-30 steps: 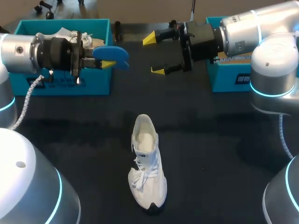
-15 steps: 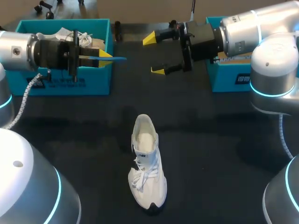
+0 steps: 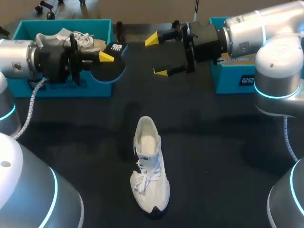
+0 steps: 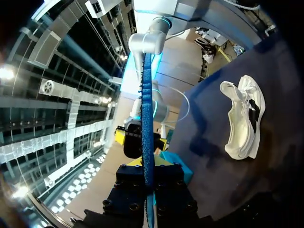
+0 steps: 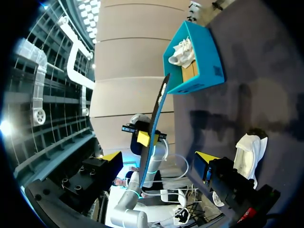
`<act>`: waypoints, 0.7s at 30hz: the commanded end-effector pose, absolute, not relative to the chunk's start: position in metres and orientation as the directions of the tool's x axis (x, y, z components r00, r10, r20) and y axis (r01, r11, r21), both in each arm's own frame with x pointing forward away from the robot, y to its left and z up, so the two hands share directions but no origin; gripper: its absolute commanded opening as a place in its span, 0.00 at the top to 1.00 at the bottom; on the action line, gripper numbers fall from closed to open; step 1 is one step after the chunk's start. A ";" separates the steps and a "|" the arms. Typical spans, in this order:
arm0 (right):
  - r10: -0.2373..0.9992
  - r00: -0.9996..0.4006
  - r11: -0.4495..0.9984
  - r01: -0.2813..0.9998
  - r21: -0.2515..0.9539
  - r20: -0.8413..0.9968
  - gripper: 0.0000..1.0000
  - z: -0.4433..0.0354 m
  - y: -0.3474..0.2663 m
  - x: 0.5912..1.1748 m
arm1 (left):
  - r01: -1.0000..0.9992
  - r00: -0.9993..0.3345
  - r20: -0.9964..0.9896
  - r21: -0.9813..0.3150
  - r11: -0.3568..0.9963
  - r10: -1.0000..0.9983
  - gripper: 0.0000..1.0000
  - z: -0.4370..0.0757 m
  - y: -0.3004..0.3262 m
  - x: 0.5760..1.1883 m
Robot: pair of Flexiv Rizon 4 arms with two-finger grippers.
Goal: Take the shoe out of the shoebox, open the shoe tongue, remove and reinsert the insole, then place the shoe into the shoebox
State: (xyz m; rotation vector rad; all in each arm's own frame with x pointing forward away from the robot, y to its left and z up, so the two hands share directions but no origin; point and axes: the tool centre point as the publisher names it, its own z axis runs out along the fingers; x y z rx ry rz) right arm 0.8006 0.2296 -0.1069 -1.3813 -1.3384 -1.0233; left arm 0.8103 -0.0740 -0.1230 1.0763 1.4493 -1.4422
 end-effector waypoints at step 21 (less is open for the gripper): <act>0.290 -0.050 0.139 0.990 0.009 0.956 0.00 -0.114 0.248 0.804 | 0.993 0.019 -1.000 0.019 0.119 0.000 1.00 -0.129 -0.098 0.822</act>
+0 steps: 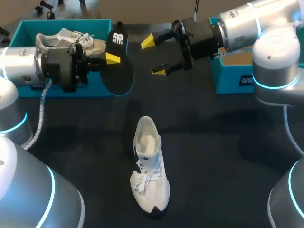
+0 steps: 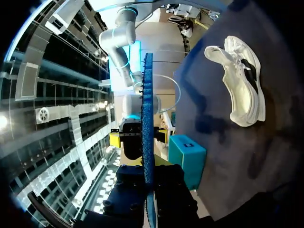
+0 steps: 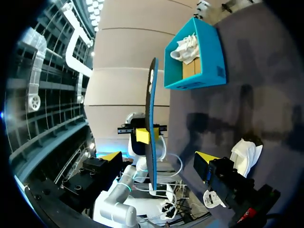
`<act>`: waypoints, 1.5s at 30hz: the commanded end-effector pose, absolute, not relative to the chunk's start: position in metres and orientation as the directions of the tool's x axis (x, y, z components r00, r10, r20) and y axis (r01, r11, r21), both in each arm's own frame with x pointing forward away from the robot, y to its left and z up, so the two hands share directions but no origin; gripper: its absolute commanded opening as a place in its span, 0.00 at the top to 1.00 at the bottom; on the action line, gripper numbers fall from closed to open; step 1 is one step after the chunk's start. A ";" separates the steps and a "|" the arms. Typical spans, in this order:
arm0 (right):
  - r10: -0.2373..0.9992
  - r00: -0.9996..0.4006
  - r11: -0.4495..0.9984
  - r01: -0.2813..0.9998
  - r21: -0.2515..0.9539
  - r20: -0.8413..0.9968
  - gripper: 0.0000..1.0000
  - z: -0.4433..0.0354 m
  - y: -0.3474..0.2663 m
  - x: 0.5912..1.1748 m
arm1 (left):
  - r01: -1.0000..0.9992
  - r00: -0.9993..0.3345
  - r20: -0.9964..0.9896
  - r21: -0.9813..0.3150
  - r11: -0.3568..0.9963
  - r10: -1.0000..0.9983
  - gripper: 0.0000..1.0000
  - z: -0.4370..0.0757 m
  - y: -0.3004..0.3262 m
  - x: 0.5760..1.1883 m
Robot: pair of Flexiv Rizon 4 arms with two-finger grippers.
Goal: Take the shoe out of the shoebox, open the shoe tongue, remove and reinsert the insole, then place the shoe into the shoebox
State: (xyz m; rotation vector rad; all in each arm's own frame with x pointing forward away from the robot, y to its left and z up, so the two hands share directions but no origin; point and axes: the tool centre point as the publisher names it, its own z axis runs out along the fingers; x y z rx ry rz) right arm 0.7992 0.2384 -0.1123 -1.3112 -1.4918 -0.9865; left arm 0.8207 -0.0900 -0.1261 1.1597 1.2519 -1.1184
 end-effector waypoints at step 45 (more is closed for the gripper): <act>0.240 -0.113 0.141 0.987 0.081 0.964 0.62 -0.142 0.282 0.790 | 0.977 0.070 -0.998 0.067 0.201 -0.004 1.00 -0.139 -0.114 0.846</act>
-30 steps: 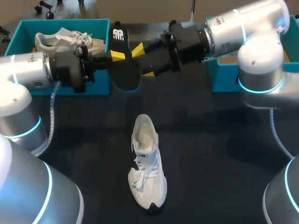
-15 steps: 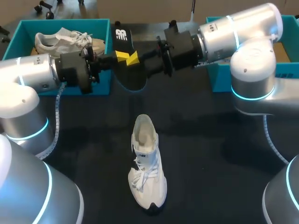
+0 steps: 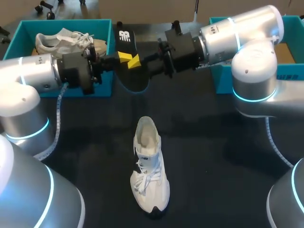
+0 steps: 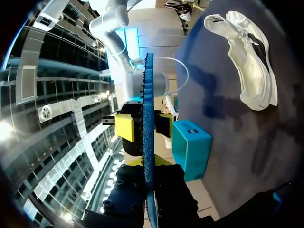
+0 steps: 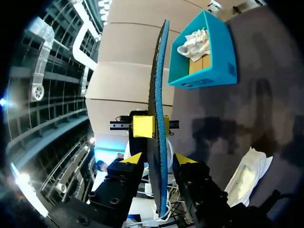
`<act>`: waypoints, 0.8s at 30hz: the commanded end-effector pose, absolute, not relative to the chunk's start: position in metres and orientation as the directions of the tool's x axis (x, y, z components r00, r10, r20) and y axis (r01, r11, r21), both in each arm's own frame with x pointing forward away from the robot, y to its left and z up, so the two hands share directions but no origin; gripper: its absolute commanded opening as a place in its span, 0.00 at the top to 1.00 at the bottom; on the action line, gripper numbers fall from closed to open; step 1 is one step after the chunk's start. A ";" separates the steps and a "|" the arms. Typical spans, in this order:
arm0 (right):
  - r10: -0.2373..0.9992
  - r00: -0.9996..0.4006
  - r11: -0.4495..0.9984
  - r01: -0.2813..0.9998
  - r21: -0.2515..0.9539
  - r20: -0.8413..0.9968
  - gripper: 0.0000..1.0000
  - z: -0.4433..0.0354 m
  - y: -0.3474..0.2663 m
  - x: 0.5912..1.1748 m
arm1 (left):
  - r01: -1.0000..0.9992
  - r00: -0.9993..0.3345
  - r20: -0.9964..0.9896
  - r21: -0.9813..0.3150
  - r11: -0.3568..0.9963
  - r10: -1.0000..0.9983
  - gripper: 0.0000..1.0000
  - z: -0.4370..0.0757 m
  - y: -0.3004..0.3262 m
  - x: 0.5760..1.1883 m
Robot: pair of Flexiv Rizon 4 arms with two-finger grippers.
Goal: Take the shoe out of the shoebox, open the shoe tongue, remove and reinsert the insole, then place the shoe into the shoebox
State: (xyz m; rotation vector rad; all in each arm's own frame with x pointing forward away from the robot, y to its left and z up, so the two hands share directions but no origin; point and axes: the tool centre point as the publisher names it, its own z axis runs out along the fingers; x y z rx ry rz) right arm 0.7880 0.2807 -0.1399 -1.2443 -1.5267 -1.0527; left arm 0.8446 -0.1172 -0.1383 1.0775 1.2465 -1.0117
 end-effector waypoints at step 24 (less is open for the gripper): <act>0.205 -0.138 0.129 0.985 0.113 0.969 1.00 -0.148 0.280 0.794 | 0.987 0.043 -0.999 0.045 0.155 0.017 0.00 -0.143 -0.108 0.842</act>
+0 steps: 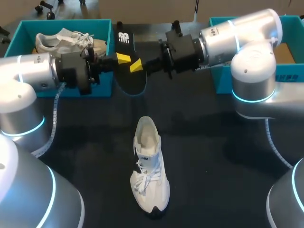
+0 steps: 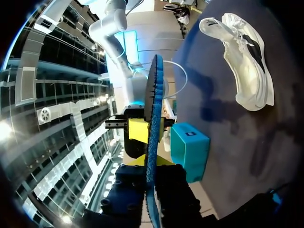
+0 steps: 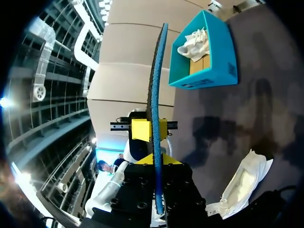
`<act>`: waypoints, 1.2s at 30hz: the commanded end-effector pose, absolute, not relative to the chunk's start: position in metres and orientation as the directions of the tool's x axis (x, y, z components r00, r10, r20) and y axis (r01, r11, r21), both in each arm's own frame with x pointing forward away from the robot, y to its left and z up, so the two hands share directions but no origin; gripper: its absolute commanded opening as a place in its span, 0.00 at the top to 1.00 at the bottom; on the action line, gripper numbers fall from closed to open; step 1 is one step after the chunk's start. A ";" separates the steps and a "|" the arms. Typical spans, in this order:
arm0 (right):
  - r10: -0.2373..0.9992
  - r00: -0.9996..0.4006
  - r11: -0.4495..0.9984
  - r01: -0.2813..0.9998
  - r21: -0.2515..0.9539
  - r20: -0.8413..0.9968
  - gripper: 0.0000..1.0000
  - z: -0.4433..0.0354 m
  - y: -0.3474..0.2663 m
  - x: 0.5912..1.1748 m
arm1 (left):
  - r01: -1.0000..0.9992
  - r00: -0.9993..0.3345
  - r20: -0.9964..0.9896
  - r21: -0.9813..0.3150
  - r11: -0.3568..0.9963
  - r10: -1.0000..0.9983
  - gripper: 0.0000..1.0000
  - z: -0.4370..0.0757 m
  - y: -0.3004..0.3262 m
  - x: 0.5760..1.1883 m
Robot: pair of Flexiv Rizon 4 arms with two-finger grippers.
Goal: Take the shoe out of the shoebox, open the shoe tongue, remove and reinsert the insole, then place the shoe into the shoebox
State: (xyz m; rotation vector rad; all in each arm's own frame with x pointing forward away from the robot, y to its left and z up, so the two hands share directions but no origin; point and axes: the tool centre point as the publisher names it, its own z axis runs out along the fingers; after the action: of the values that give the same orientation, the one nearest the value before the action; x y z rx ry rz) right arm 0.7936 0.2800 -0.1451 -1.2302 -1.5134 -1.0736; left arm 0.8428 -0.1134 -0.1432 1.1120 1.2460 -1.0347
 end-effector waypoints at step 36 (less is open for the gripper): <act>0.154 -0.379 0.107 0.924 0.366 0.913 1.00 -0.174 0.258 0.788 | 0.906 -0.387 -0.843 -0.273 0.325 0.373 0.00 -0.159 -0.041 0.791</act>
State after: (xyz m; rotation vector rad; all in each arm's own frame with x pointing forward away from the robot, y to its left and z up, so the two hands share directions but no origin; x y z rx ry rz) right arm 0.7906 0.2595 -0.1679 -1.0788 -1.6672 -1.3164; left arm 0.8048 -0.0478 -0.1670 1.1921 1.8033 -1.0527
